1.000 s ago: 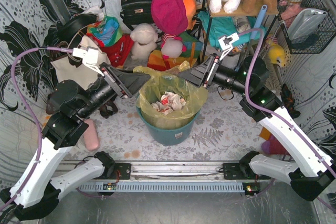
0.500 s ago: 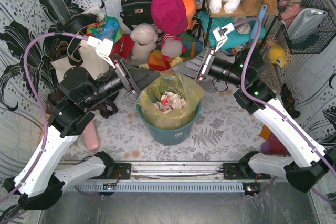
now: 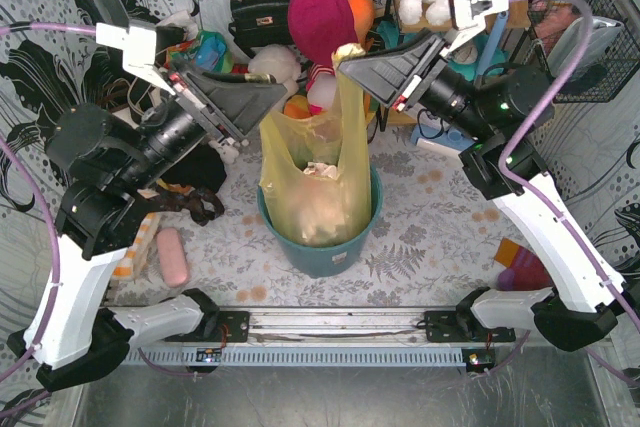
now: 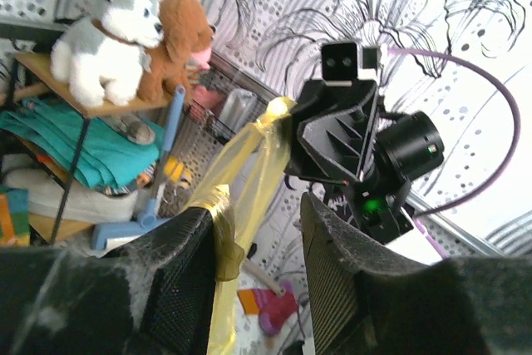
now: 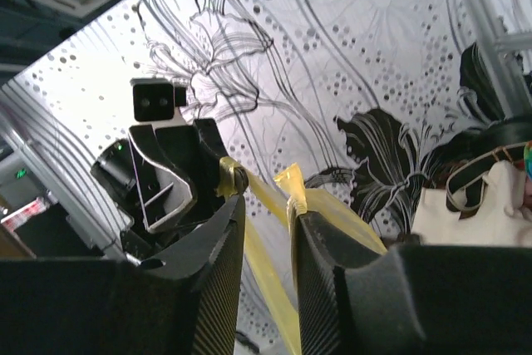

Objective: Tie the trash bag

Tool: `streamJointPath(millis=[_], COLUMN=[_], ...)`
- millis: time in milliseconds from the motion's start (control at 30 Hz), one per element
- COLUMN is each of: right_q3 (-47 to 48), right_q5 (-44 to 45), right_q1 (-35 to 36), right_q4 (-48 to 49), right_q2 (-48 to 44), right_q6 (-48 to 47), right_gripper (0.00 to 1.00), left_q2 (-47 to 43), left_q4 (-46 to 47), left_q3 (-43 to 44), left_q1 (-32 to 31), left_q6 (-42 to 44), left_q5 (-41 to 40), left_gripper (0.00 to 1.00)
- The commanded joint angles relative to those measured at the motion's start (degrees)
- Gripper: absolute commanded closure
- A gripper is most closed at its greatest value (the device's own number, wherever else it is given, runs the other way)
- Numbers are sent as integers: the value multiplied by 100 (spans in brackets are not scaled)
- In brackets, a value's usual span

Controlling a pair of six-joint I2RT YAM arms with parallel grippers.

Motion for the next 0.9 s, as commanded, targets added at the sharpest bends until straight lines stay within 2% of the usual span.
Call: streamJointPath(millis=[0, 200, 367, 400, 500, 567, 700, 867], right_q3=[148, -309, -840, -917, -1024, -989, -985, -1140], right_q5=[741, 1229, 1093, 993, 620, 451, 111, -143], right_q1=[-12, -12, -12, -12, -12, -12, -12, -12], right_q4=[404, 183, 121, 50, -411, -888, -1502, -1657], right_q2=[-217, -605, -806, -812, -818, -806, -796, -795], right_q6=[-180, -457, -362, -328, -331, -461, -710, -912], right_gripper=[72, 76, 75, 73, 52, 44, 39, 34], left_q2=[103, 44, -233, -322, -589, -717, -982, -1135], left_q4=[12, -364, -203, -169, -164, -295, -446, -454], left_q3=[469, 380, -211, -404, -814, -998, -1416, -1887], left_q1=[38, 39, 37, 41, 37, 39, 37, 38], left_q6=[302, 318, 79, 13, -95, -132, -223, -272], left_q5=[-629, -1214, -771, -666, -313, -161, -69, 202], left_gripper=[51, 51, 50, 49, 45, 42, 39, 35])
